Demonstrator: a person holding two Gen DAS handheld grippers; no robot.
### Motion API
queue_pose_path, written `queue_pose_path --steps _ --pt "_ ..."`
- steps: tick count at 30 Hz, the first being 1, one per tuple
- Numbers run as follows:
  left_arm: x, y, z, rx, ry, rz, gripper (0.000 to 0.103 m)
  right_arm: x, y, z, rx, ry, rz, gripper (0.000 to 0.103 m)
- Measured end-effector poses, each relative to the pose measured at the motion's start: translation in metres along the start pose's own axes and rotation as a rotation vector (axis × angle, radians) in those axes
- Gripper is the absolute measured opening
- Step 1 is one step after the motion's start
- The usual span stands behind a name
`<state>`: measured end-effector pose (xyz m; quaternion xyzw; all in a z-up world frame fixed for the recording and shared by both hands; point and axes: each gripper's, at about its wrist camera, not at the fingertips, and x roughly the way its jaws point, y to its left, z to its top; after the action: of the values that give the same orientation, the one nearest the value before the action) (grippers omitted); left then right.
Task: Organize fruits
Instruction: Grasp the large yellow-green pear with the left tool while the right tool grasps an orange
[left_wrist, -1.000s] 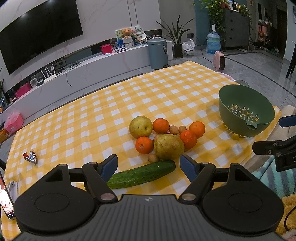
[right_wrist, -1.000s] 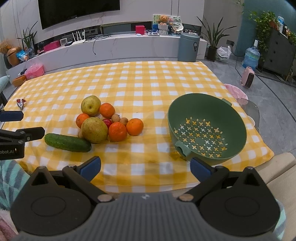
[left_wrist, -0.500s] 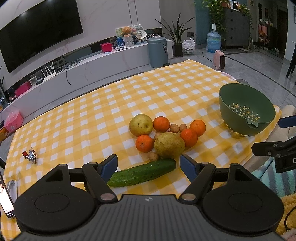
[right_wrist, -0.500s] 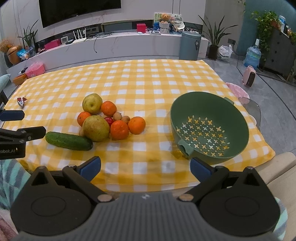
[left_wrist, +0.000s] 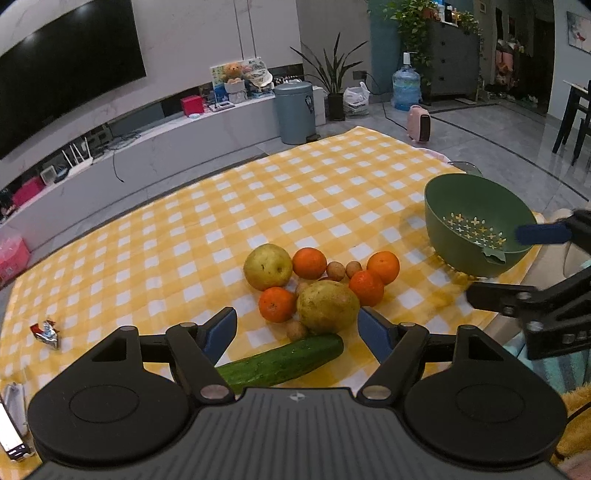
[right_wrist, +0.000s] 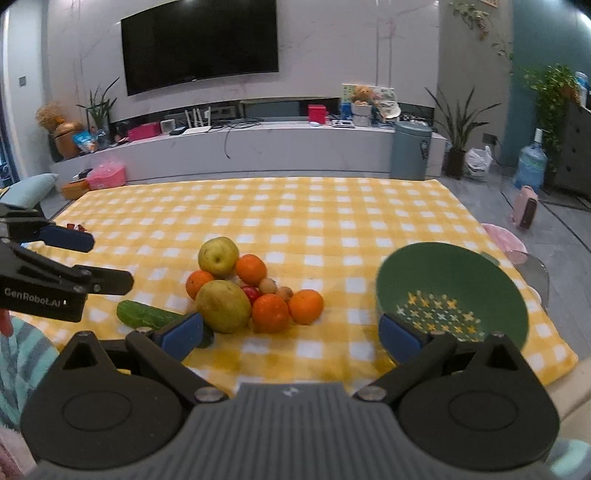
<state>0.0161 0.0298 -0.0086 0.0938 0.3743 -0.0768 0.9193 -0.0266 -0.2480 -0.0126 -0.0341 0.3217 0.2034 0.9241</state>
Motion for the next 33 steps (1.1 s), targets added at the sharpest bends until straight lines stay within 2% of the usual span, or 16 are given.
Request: queue_pose_path --steps 1,4,7,10,14,22,29,33 --pt "0.002 0.002 0.000 0.000 0.002 -0.005 0.085 0.004 0.001 0.001 0.003 0.008 0.004 0.080" --pt "0.009 0.005 0.002 0.016 0.007 -0.001 0.077 0.024 0.004 0.005 0.019 0.044 0.021 0.069" --pt "0.019 0.007 0.003 0.034 0.027 -0.023 0.074 0.043 0.003 0.007 0.056 0.074 0.036 0.061" --pt "0.032 0.006 0.005 0.032 0.045 -0.077 0.074 0.063 -0.002 0.009 0.100 0.102 0.052 0.055" --pt "0.056 0.006 0.012 0.004 0.093 -0.109 0.079 0.087 -0.008 0.008 0.127 0.127 0.044 0.055" --pt "0.105 0.009 0.020 -0.037 0.198 -0.169 0.085 0.130 0.000 -0.005 -0.057 0.182 0.069 0.049" --pt "0.130 0.014 0.021 -0.076 0.254 -0.196 0.085 0.152 0.015 -0.008 -0.265 0.146 0.080 0.049" --pt "0.135 0.018 0.023 -0.090 0.270 -0.211 0.085 0.154 0.024 -0.012 -0.394 0.089 0.065 0.048"
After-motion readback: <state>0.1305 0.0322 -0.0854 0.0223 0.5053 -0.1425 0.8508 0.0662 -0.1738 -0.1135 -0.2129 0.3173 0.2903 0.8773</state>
